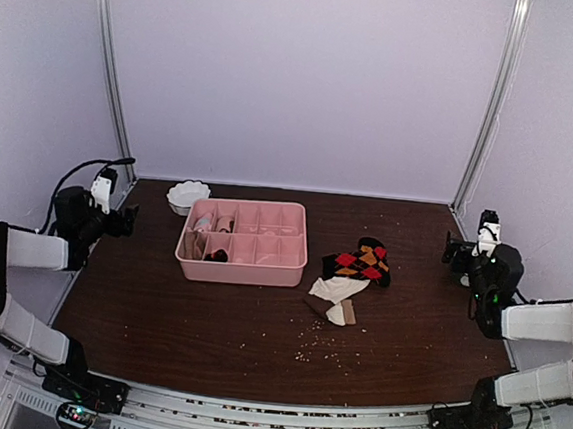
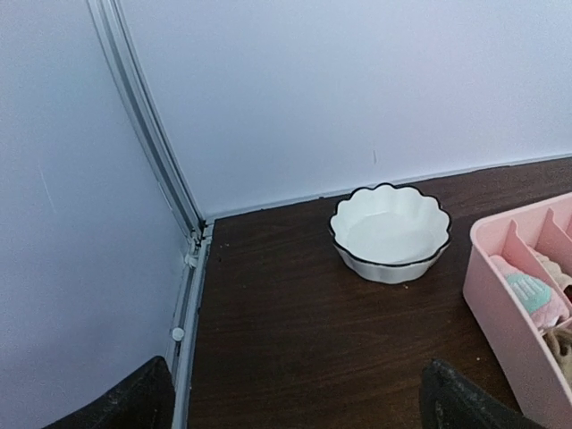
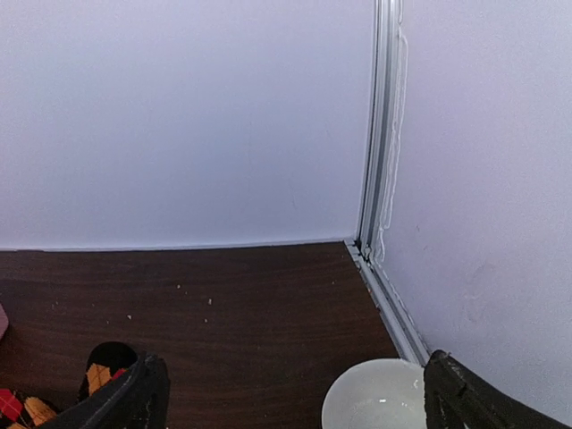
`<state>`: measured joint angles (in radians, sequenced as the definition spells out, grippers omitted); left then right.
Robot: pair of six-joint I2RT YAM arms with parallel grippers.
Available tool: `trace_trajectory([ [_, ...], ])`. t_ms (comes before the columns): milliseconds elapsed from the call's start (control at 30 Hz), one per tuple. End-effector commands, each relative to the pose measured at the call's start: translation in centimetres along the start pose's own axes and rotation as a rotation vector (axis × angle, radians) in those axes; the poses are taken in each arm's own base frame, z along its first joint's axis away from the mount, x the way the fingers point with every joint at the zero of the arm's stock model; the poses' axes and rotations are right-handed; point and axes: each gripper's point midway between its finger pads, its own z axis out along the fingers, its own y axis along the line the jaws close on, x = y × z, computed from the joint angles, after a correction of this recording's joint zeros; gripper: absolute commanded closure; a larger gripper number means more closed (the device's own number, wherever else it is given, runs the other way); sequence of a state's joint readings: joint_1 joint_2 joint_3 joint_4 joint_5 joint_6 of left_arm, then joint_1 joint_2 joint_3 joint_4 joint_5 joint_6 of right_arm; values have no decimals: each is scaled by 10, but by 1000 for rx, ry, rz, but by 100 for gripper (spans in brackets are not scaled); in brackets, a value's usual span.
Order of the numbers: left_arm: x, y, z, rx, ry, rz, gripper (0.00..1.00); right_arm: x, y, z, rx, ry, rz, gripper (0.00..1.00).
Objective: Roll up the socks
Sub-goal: Pick up the sock from the center of the board.
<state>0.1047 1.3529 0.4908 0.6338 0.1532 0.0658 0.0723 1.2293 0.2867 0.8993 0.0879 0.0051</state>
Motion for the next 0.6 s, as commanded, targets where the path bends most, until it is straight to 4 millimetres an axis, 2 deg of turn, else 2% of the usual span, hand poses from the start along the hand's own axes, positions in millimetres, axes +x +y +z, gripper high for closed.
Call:
trace_trajectory([
  [0, -37, -1, 5, 85, 136, 20, 2, -44, -7, -8, 25, -12, 38, 0],
  [33, -41, -4, 5, 111, 167, 28, 2, -41, -11, -9, 51, 34, 57, 0],
  [133, -51, -11, 1, 189, 228, 66, 2, -30, -39, -7, 246, 134, 324, 0],
  [167, -53, -17, -2, 231, 239, 98, 2, -38, -30, -1, 199, 204, 327, 0],
  [267, -54, -31, -14, 328, 282, 126, 2, -42, 17, 4, -64, 313, 253, 0],
  [333, -52, -42, -22, 400, 310, 137, 2, -48, 44, -7, -135, 294, 184, 0],
  [400, -45, -53, -30, 469, 346, 145, 2, -43, 77, -21, -181, 324, 93, 0],
  [467, -36, -65, -35, 520, 384, 166, 2, -25, 120, -40, -263, 399, 12, 0],
  [567, -24, -81, -42, 579, 432, 208, 2, 13, 172, -68, -369, 503, -52, 0],
])
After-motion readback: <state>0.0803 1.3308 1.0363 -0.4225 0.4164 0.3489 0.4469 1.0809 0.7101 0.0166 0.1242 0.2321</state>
